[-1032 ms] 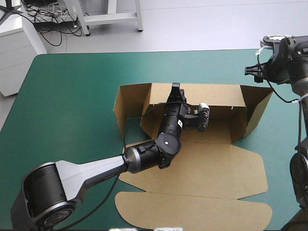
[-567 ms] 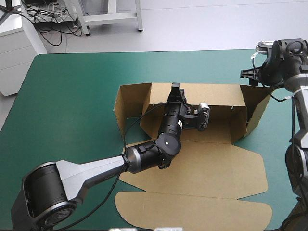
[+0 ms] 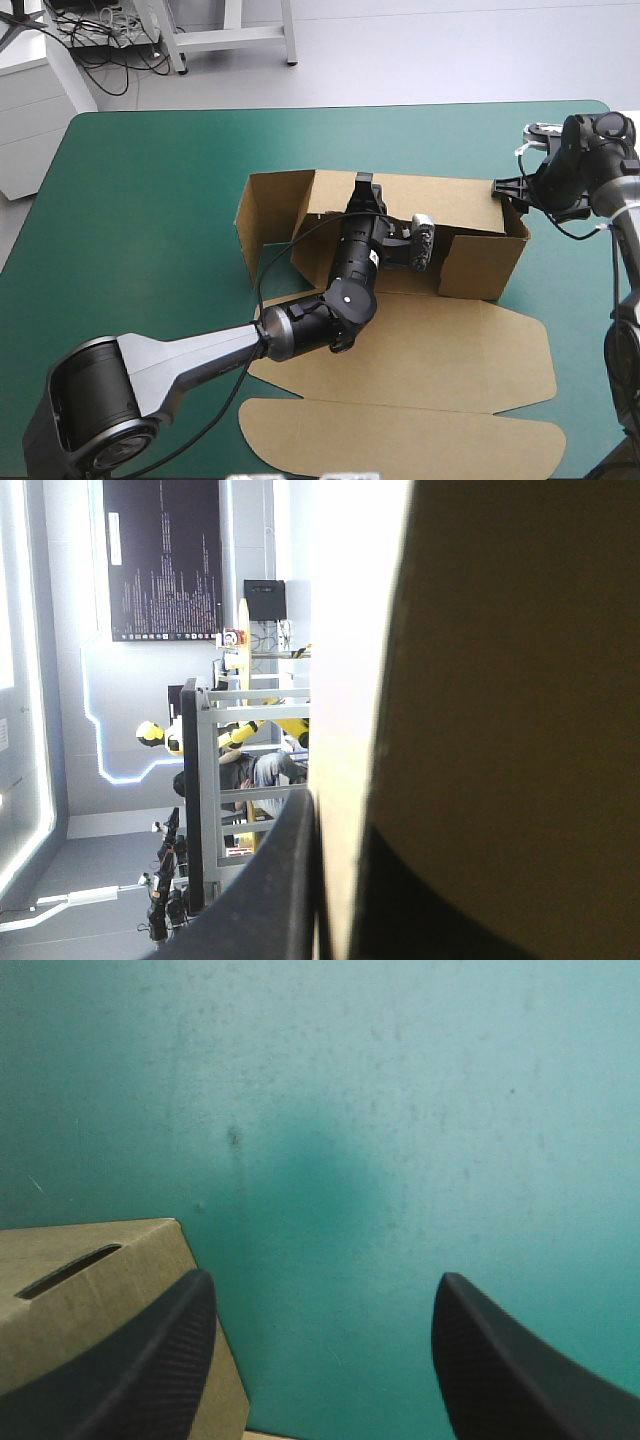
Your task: Fold the box
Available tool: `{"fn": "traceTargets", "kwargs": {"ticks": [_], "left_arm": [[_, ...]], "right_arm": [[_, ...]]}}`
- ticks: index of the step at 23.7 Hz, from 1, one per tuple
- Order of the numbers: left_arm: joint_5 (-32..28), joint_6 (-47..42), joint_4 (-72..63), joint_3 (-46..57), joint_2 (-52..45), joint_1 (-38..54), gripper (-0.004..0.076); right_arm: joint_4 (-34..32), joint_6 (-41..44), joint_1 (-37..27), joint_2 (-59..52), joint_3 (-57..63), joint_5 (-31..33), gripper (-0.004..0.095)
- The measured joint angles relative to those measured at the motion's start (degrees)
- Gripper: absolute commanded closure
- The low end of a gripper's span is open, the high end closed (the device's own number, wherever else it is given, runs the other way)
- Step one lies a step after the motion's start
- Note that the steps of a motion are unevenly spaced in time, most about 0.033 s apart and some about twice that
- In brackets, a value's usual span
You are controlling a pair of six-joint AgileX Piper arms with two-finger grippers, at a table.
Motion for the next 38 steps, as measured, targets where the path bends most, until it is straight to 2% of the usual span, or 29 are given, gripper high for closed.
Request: {"fn": "traceTargets", "kwargs": {"ticks": [5, 11, 17, 26, 31, 38], "left_arm": [[0.1, 0.0, 0.0, 0.1, 0.1, 0.0, 0.0734], [0.4, 0.0, 0.0, 0.1, 0.1, 0.0, 0.0734], [0.4, 0.0, 0.0, 0.1, 0.1, 0.0, 0.0734], [1.6, 0.0, -0.4, 0.1, 0.1, 0.0, 0.0734], [2.7, 0.0, -0.9, 0.2, 0.1, 0.1, 0.0734], [2.7, 0.0, -0.9, 0.2, 0.1, 0.1, 0.0734]], "right_arm": [[0.9, -1.5, 0.0, -7.3, 8.2, -2.9, 0.0333], [9.7, -8.4, 0.0, -18.1, 20.7, -11.3, 0.0333], [12.5, -13.3, -0.2, -25.7, 31.5, -17.4, 0.0333], [19.6, -26.0, -0.4, -27.9, 37.5, -25.2, 0.0333], [23.1, -30.4, -0.5, -27.6, 37.7, -24.1, 0.0333], [23.1, -31.3, -0.5, -27.8, 37.7, -20.5, 0.0333]]}}
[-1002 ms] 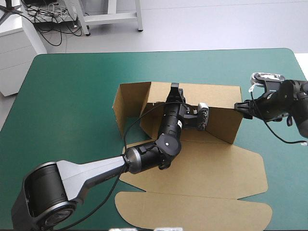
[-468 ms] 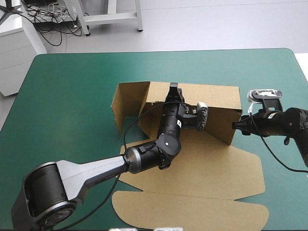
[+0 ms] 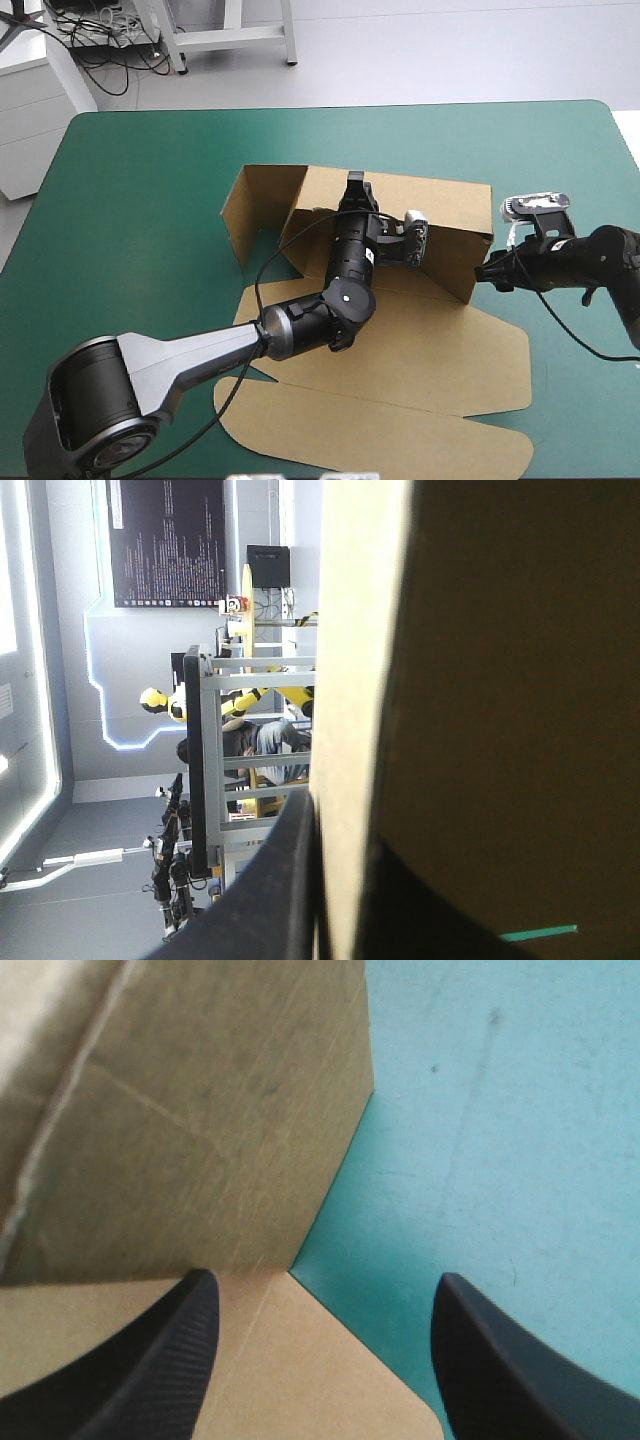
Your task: Fold the box
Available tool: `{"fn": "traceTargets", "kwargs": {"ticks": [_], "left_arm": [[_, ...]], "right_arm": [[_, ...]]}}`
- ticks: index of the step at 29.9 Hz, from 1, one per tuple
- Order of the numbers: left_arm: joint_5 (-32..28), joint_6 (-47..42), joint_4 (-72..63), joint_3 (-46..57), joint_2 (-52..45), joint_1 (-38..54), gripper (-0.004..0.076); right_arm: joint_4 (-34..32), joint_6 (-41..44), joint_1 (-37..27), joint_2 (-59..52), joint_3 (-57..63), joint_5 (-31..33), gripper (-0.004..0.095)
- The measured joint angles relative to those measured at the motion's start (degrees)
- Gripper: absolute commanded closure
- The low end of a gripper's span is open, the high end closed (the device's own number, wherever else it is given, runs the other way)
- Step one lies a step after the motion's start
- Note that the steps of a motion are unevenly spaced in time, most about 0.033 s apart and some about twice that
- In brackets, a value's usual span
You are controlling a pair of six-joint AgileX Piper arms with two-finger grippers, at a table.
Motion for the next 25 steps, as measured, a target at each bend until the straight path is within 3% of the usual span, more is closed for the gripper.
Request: {"fn": "traceTargets", "kwargs": {"ticks": [8, 13, 18, 25], "left_arm": [[-0.8, 0.0, 0.5, 0.0, 0.0, 0.0, 0.0734], [-1.0, -0.1, 0.6, 0.0, 0.0, 0.0, 0.0734], [-1.2, -1.3, 0.7, 0.0, 0.0, 0.0, 0.0734], [-1.3, -1.3, 0.9, 0.0, 0.0, 0.0, 0.0734]], "right_arm": [[1.0, -0.1, 0.1, -0.7, 0.0, 3.0, 0.0333], [3.9, -1.0, 0.1, -0.4, 0.0, -1.4, 0.0333], [11.0, -6.5, 0.1, 1.4, 0.9, -4.7, 0.0333], [14.1, -8.7, 0.1, 3.7, 1.3, -7.4, 0.0333]]}}
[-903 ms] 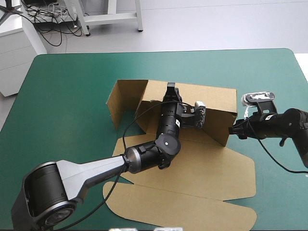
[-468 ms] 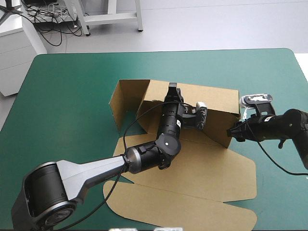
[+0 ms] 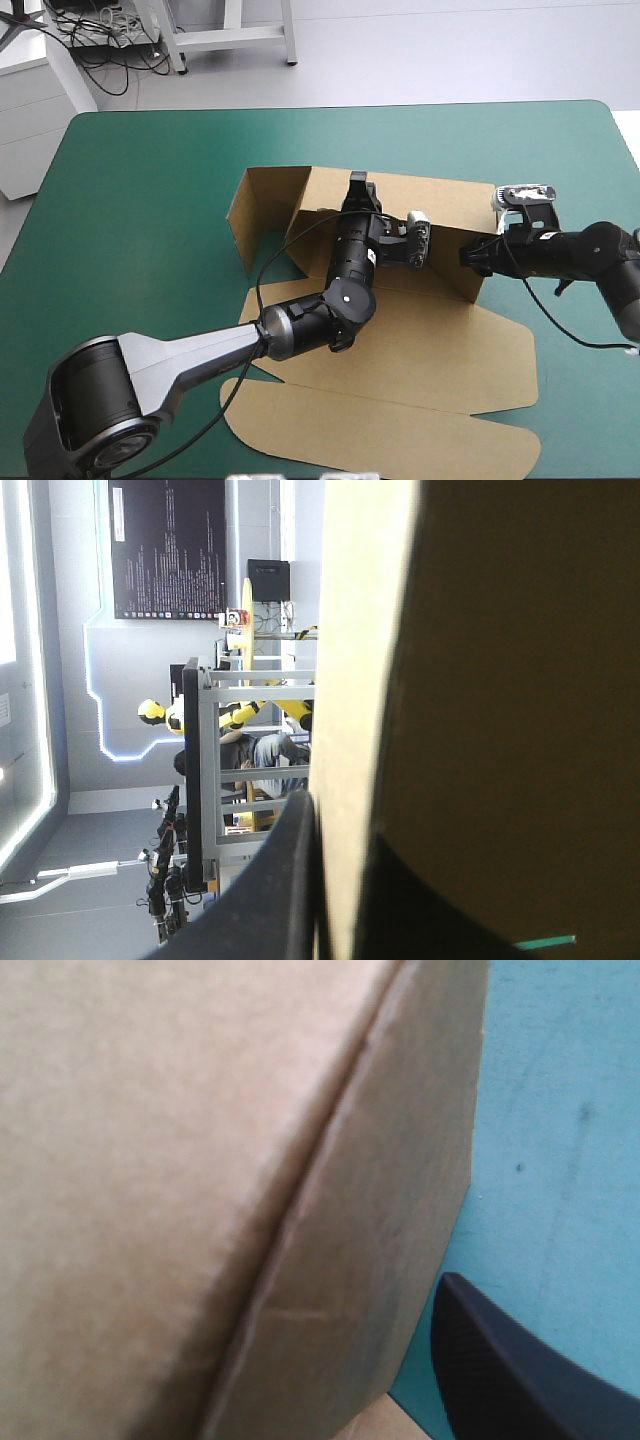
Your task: Fold the box
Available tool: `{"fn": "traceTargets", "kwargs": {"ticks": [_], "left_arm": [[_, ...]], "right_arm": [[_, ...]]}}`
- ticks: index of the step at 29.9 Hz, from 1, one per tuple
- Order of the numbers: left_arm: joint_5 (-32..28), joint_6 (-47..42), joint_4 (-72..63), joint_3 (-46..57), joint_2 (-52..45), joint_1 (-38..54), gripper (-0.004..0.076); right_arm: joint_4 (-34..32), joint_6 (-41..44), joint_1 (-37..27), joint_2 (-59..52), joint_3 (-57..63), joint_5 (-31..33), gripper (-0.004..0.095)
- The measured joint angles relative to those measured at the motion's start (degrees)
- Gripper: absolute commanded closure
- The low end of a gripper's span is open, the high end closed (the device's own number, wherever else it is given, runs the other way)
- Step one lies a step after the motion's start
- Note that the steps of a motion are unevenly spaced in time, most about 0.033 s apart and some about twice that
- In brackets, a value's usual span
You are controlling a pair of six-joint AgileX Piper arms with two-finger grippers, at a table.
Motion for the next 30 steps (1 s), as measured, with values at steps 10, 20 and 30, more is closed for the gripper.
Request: {"fn": "traceTargets", "kwargs": {"ticks": [10, 20, 30], "left_arm": [[0.7, 0.0, 0.0, 0.0, 0.1, 0.1, 0.0734], [-0.2, 0.0, 0.4, 0.0, 0.1, 0.0, 0.0734], [0.3, 0.0, 1.1, 0.0, 0.1, 0.0, 0.0734]], "right_arm": [[5.7, -0.5, 0.0, 2.4, 0.0, -4.3, 0.0392], [10.8, -12.4, -0.1, 5.1, -0.2, -7.4, 0.0911], [14.2, -22.0, -0.1, 6.1, -0.1, -9.4, 0.0911]]}}
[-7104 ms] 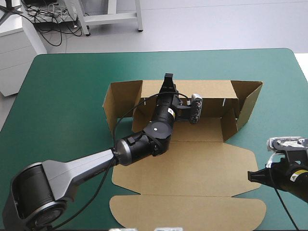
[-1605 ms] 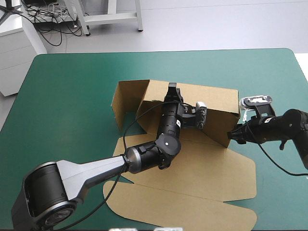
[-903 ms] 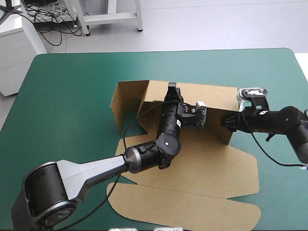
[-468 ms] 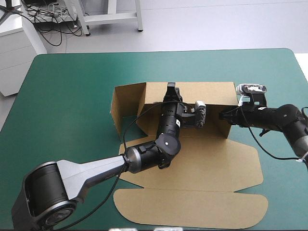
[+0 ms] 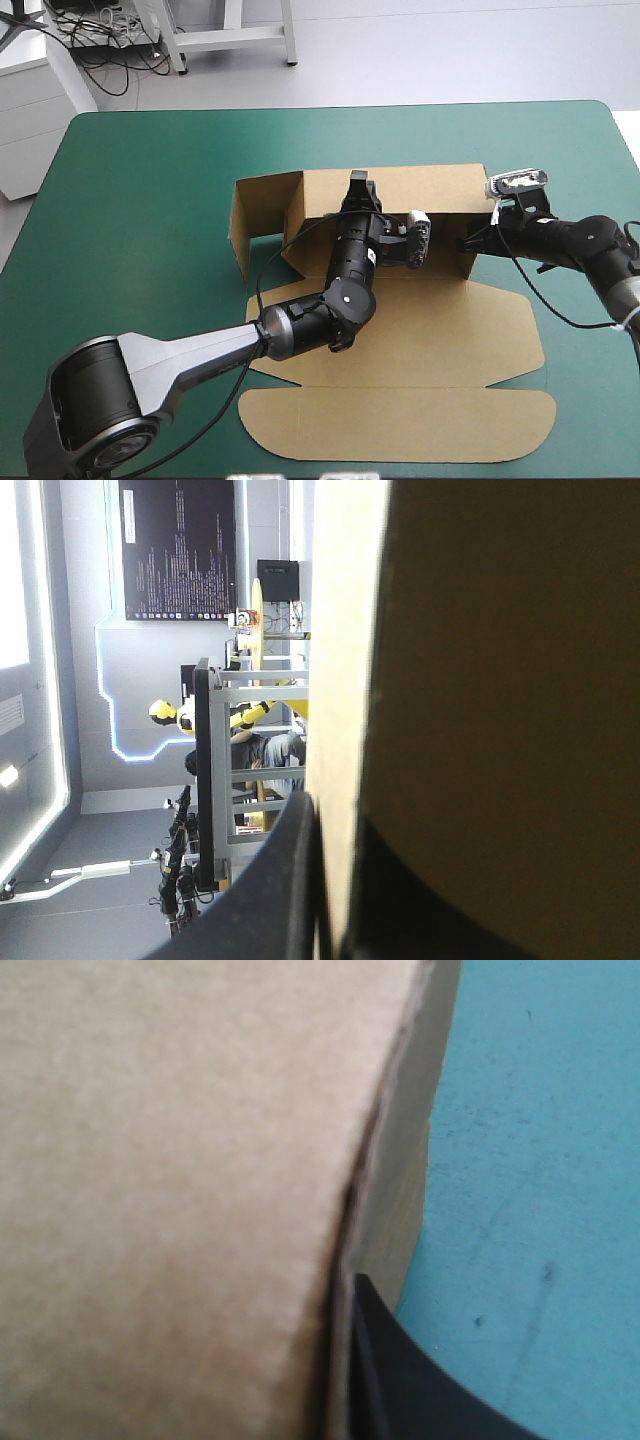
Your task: Fold the box
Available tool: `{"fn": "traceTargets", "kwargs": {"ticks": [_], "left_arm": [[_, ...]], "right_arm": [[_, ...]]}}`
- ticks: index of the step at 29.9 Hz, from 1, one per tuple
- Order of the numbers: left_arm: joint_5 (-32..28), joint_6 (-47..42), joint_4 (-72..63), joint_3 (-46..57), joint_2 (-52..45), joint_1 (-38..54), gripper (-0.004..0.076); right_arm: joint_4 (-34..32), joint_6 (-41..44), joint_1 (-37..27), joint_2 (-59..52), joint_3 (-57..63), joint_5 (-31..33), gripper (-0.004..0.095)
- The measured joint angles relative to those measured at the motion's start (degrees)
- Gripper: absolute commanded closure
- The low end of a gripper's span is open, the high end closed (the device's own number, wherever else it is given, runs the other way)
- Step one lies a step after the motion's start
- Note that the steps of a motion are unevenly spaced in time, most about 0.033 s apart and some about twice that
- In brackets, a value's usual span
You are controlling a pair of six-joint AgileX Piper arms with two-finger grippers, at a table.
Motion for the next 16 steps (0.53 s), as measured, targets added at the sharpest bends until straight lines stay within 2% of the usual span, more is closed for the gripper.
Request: {"fn": "traceTargets", "kwargs": {"ticks": [5, 7, 11, 13, 16], "left_arm": [[0.0, 0.0, 0.0, 0.0, 0.0, 0.0, 0.0721], [-0.3, 0.0, 0.0, 0.0, 0.0, 0.1, 0.0679], [-2.6, -0.1, 0.0, 0.0, 0.0, 0.1, 0.0504], [-4.3, -0.2, 0.1, 0.0, 0.0, 0.0, 0.0377], [-7.0, -0.4, 1.0, 0.0, 0.0, -0.1, 0.0255]], "right_arm": [[0.2, -1.9, -0.1, 0.1, 0.0, -0.3, 0.0911], [0.2, -2.1, -0.1, 0.1, 0.0, -0.4, 0.0911], [0.3, -2.6, -0.1, 0.2, 0.0, -0.7, 0.0911], [0.4, -3.1, -0.1, 0.2, 0.0, -0.7, 0.0911], [0.6, -3.4, -0.1, 0.2, 0.0, -0.7, 0.0911]]}}
